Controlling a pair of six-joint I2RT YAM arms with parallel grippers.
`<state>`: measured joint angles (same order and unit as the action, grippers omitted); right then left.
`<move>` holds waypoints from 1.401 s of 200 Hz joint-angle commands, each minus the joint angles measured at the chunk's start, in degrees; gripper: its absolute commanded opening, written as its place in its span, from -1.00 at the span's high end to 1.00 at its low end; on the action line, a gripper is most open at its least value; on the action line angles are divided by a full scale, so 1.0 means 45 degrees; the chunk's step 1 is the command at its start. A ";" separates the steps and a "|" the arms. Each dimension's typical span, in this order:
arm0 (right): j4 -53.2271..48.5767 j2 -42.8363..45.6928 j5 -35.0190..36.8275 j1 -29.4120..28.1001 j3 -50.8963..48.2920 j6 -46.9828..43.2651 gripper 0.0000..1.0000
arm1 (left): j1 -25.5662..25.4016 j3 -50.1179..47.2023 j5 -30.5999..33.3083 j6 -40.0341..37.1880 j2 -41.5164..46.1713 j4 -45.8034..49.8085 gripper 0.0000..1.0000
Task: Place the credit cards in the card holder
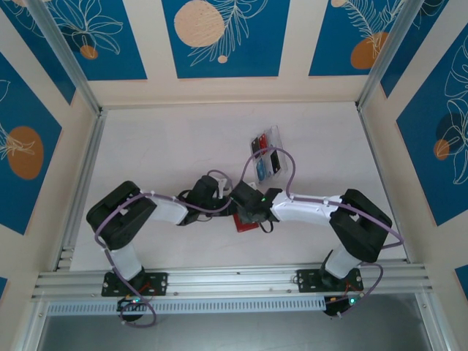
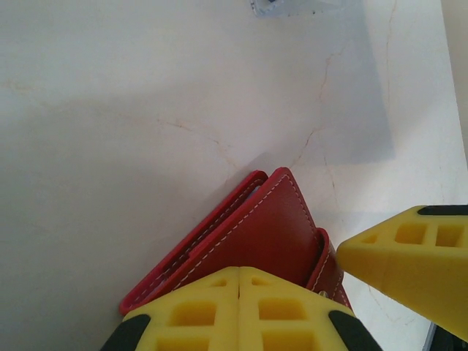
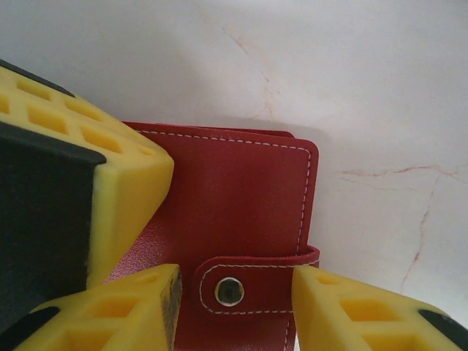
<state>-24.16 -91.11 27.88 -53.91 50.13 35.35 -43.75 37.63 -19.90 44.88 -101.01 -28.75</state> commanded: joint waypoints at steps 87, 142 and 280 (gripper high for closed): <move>-0.1035 -0.1979 0.2355 -0.0820 0.0545 0.1218 0.59 | -0.0227 -0.0918 0.0326 0.0180 -0.0415 0.0082 1.00; -0.1466 -0.1224 0.2747 -0.0741 0.0358 0.1574 1.00 | -0.0230 -0.1214 0.0536 0.0045 -0.0267 0.0154 1.00; -0.0497 0.1746 -0.0471 0.2707 -0.2105 0.3634 0.51 | -0.0239 -0.0805 -0.0026 -0.0754 0.0160 0.0883 1.00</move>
<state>-26.09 -83.83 28.97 -44.18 42.89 46.57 -44.45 34.46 -19.18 43.48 -100.07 -33.12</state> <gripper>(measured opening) 0.070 0.037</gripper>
